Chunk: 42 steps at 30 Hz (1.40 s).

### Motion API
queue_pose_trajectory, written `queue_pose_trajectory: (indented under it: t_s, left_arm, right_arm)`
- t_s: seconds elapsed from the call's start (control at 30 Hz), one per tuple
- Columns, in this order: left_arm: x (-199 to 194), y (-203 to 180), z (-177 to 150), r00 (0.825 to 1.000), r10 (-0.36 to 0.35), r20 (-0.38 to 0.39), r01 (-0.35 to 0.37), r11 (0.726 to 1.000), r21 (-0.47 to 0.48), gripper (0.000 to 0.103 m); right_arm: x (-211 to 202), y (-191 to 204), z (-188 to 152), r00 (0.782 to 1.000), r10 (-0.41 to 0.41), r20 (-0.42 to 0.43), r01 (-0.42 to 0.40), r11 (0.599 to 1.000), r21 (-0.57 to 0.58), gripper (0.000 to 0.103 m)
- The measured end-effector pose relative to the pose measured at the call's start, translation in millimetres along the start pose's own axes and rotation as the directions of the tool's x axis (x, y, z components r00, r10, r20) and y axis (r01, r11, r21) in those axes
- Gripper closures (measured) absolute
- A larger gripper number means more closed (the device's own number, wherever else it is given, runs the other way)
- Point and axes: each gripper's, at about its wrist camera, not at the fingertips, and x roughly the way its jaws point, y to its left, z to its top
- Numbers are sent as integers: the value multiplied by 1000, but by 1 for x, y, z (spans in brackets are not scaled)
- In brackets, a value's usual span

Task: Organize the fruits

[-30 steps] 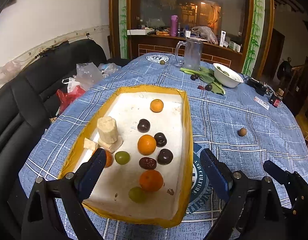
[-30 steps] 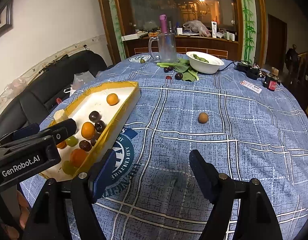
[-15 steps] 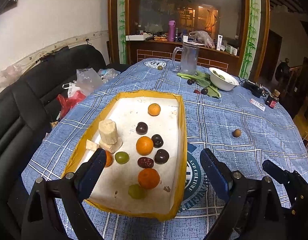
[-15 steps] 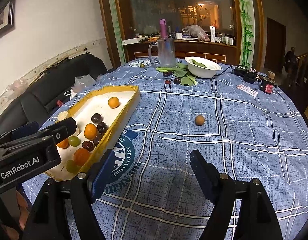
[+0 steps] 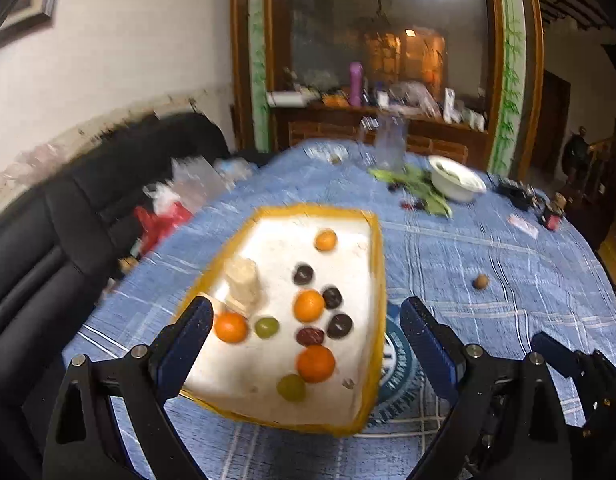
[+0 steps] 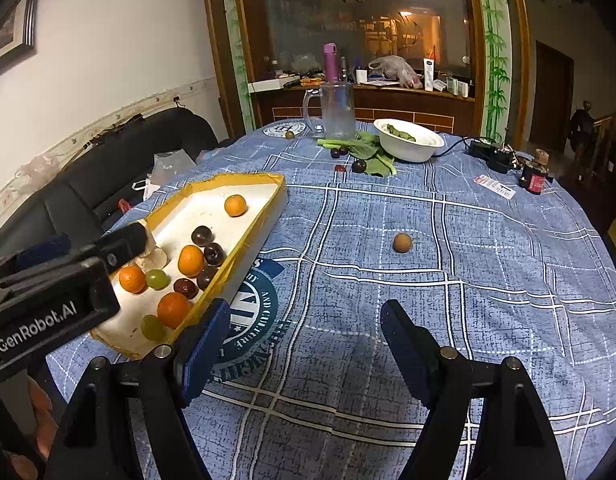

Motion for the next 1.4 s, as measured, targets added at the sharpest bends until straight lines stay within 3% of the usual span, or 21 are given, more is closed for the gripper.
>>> queue_pose_trajectory:
  t_s: [0.07,0.1,0.3,0.4,0.47,0.63,0.8,0.87,0.97,1.03,1.4]
  left_arm:
    - [-18,4,0,995,51,80,-49,998,-28,7]
    - [-28,7,0,991,64,119,-58,997,-49,0]
    - [-82,22,5,953,47,299,-16,994,-105,0]
    - [-96,32,9,946,-50,321,93,988,-119,0]
    - [-104,35,10,938,-77,339,130,982,-136,0]
    - [-125,27,1,931,-62,359,93,993,-72,0]
    - [-125,30,-5,932,-129,339,162,984,-71,0]
    - [-117,37,-6,943,-129,306,171,979,-112,0]
    - [-101,40,-6,973,-69,219,101,986,-136,0]
    - [-91,41,-9,983,-56,176,80,987,-136,0]
    - [-65,42,-19,994,-29,107,40,994,-101,0]
  right_arm:
    - [-6,2,0,1000,-1,9,1,1000,-3,21]
    - [-8,3,-1,1000,-1,14,1,1000,-4,21]
    - [-30,10,-1,999,0,53,1,1000,-18,20]
    - [-42,15,-3,997,4,79,-1,999,-32,18]
    - [-49,18,-6,995,9,95,-6,999,-39,18]
    - [-59,23,-11,993,16,117,-10,999,-49,17]
    - [-61,30,-14,993,27,116,-20,998,-61,17]
    - [-62,34,-16,993,31,115,-22,997,-75,16]
    - [-62,39,-19,993,33,112,-23,995,-94,16]
    - [-60,41,-20,993,37,108,-26,995,-100,16]
    - [-43,56,-21,997,41,66,-32,991,-132,14]
